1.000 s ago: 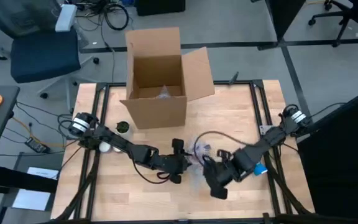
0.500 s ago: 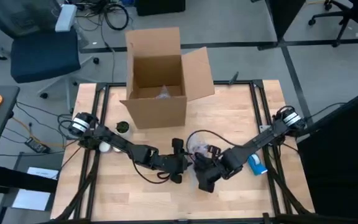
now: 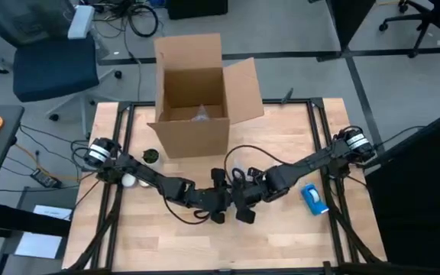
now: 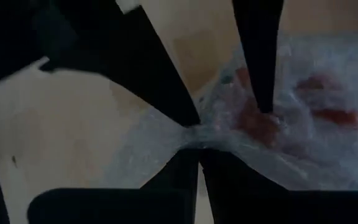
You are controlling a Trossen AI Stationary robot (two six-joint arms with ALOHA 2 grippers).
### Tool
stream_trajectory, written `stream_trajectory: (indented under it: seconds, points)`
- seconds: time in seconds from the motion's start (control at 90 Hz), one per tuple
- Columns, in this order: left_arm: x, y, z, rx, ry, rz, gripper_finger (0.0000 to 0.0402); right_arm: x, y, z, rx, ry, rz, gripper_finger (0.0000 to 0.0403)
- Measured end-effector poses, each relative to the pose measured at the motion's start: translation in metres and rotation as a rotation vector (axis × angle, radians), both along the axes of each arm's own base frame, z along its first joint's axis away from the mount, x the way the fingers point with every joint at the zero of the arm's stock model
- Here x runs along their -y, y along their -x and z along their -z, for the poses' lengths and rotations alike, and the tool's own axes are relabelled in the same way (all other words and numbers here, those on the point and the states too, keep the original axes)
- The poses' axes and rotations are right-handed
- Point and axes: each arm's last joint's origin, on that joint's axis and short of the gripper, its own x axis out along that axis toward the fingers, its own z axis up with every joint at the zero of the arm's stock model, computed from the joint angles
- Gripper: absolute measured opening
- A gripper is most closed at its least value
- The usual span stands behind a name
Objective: Wrap mug
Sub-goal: Wrap the black mug with bubble wrap
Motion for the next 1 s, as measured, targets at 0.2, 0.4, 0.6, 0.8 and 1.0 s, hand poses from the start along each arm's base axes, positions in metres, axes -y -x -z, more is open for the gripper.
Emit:
stream_trajectory:
  seconds: [0.2,0.4,0.6,0.8,1.0]
  points:
    - [0.000,0.000,0.000,0.000,0.022,-0.012,0.0173,0.000,-0.003,-0.014,0.040,0.026,-0.032,0.0000]
    - [0.000,0.002,-0.002,0.016,-0.018,-0.071,0.0172,0.010,-0.003,-0.003,0.002,0.041,-0.004,0.0000]
    - [-0.001,0.008,-0.012,0.010,-0.037,-0.070,0.0173,0.026,-0.003,0.013,-0.034,0.077,0.047,0.0000]
    - [-0.004,0.017,-0.030,0.023,-0.042,-0.077,0.0173,0.040,-0.004,0.029,-0.048,0.075,0.064,0.0000]
    - [-0.005,0.023,-0.036,0.003,-0.038,-0.076,0.0172,0.051,-0.003,0.051,-0.063,-0.006,0.064,0.0000]
